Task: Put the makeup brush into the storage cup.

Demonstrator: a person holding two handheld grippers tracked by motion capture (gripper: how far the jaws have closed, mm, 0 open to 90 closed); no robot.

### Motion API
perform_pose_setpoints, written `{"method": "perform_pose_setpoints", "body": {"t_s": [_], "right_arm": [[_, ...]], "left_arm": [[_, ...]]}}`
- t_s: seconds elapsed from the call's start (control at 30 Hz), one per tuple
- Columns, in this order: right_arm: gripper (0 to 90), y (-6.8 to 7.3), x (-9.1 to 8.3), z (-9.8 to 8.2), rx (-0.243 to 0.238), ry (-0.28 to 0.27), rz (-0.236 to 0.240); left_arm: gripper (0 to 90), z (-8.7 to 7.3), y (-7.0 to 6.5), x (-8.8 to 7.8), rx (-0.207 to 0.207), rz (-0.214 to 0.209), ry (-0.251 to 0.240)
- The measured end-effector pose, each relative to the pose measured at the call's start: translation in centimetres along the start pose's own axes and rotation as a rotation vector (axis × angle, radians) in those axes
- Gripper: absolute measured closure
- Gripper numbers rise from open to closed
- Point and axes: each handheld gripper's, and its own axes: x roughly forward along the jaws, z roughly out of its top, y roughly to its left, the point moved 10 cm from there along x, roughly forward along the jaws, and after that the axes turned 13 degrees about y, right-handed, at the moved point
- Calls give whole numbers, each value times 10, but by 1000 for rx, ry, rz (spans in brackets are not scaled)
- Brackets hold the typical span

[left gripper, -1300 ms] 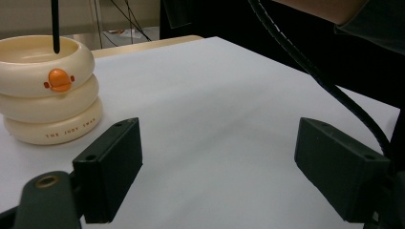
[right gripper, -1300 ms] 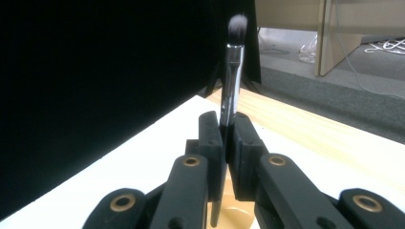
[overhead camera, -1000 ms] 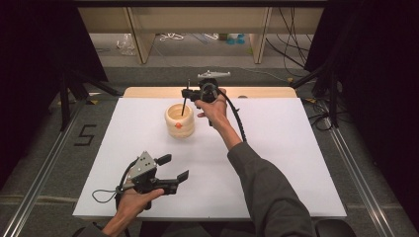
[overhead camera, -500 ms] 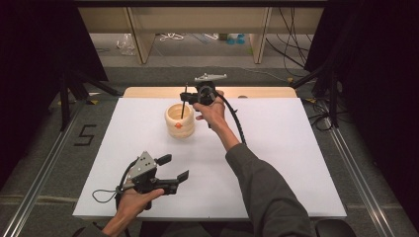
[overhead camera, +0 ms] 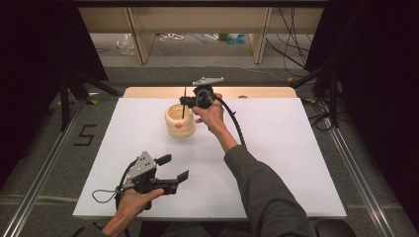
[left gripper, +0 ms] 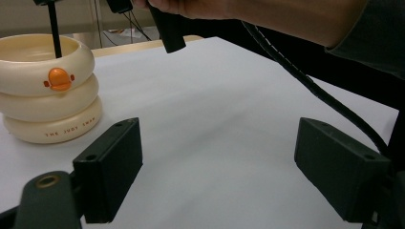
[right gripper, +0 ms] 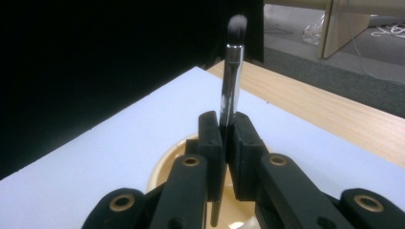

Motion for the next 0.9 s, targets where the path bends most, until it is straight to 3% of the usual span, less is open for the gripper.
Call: {"method": "perform_pose_setpoints", "body": {"t_s": [0.17,0.3,0.6,0.9], "right_arm": [[849,-3,1,-5,23,18,2],[770,-6,2,-9,39,32,-8],[458,-16,-6,-7,87,14,-55],[388,-20,-19,-7,88,18,-76]], "left_arm": [[160,0,0,0,-3,0,-1],[160,0,0,0,-3,-1,0],[160,0,0,0,-3,0,1],[160,0,0,0,-2,0,2]]}}
